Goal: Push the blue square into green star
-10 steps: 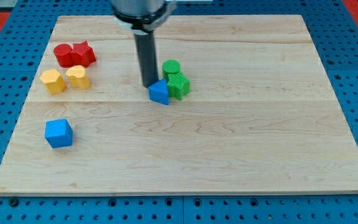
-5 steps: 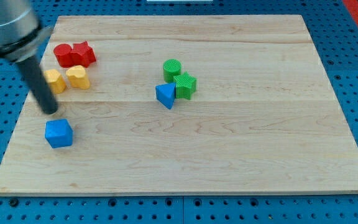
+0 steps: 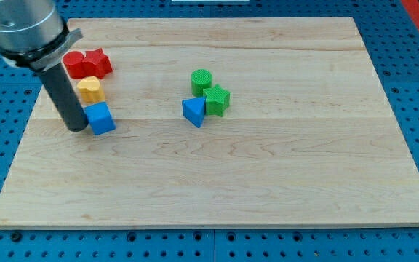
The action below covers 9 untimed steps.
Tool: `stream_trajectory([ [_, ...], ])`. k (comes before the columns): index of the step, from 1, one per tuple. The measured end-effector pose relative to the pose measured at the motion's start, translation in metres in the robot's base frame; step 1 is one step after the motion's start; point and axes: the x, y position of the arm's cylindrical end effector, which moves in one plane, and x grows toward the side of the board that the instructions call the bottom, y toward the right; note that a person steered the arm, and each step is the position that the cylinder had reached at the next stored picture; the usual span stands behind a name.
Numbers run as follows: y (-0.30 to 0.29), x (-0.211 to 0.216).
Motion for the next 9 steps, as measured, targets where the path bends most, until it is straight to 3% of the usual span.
stream_trajectory([
  [1,0.023,-0.038],
  [2,0.045,-0.032],
  [4,0.021,-0.009],
  [5,0.05,-0.02],
  [6,0.147,-0.025],
  [7,0.19,-0.025],
  [9,0.074,-0.016],
])
